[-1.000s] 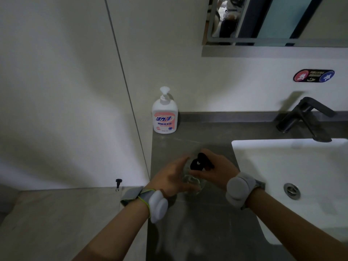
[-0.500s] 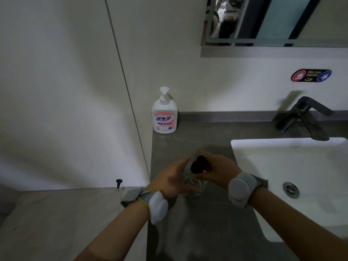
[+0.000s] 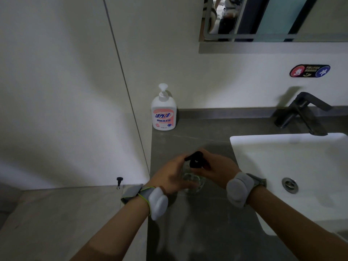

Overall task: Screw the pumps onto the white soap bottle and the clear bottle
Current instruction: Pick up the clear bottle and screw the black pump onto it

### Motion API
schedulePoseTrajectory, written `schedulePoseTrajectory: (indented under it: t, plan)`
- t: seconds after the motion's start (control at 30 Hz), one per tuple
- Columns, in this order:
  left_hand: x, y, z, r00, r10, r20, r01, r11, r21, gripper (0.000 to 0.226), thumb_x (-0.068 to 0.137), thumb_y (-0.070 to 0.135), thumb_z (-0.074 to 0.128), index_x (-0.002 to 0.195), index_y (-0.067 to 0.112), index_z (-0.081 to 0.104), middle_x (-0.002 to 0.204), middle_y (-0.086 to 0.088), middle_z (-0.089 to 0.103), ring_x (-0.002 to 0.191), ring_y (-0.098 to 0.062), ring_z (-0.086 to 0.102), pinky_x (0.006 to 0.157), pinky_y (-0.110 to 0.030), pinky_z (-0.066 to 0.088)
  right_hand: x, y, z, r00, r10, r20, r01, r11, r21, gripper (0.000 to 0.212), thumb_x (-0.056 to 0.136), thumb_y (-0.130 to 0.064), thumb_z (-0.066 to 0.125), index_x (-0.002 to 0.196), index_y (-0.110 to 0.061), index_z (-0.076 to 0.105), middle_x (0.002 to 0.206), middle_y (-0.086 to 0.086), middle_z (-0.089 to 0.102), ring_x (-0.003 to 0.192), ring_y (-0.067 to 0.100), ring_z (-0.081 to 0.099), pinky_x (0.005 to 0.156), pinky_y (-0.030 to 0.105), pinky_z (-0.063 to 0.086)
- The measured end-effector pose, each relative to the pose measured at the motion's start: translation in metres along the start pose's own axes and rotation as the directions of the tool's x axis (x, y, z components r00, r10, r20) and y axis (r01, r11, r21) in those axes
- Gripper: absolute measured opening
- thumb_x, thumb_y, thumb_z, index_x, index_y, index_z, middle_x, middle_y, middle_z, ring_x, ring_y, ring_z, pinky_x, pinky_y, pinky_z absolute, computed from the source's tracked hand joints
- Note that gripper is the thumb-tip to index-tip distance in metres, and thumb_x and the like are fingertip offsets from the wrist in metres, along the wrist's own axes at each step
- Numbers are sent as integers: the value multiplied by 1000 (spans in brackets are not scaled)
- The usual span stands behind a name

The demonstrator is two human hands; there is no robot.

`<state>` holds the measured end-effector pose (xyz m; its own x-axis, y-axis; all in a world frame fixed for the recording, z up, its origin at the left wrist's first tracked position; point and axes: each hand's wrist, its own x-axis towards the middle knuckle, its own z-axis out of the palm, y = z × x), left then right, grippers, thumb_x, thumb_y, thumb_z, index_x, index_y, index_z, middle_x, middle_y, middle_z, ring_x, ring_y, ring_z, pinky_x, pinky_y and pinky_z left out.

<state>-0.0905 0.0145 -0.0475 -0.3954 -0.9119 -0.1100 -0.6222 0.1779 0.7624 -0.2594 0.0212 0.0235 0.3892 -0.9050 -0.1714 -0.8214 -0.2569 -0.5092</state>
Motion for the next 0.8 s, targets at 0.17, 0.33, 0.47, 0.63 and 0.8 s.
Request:
schedulePoseTrajectory:
  t: [0.17,0.33,0.47,0.63,0.8]
  plan:
    - [0,3,-2,999,19,27,-19,1000,-19,66,61,46,73,113,51,33,107,18,50,89,8,49,71,-2,35,0,-4,7,992,47,-116,-48,999,0,45,78,-47,58,106,-15,45,87,9,65,77,28,62,72,42,52]
    - [-4,6,-7,999,28,41,-26,999,-47,67,63,42,74,119,36,38,119,2,56,104,-13,54,89,-33,47,2,-1,6,998,20,-63,-14,996,86,37,77,-38,62,101,-14,48,79,4,61,73,24,58,68,39,48]
    - [-5,9,-8,997,48,55,-46,998,-35,69,66,38,75,124,30,38,121,-2,55,107,-17,53,92,-36,46,2,0,8,995,47,-85,-42,997,57,44,75,-43,63,103,-13,45,93,11,66,80,28,62,74,46,51]
    - [-5,10,-9,997,39,68,-34,997,-65,69,69,35,74,127,25,38,124,-5,54,112,-20,52,98,-43,44,3,2,5,999,19,-41,-16,997,69,36,79,-43,58,105,-20,48,100,7,64,87,25,60,79,42,50]
    - [-6,8,-7,995,-1,96,4,999,-33,79,69,35,74,134,24,30,133,-5,49,119,-21,48,101,-43,41,4,-4,15,983,110,-149,-102,993,60,46,76,-48,58,104,-13,46,99,11,68,86,30,64,79,49,52]
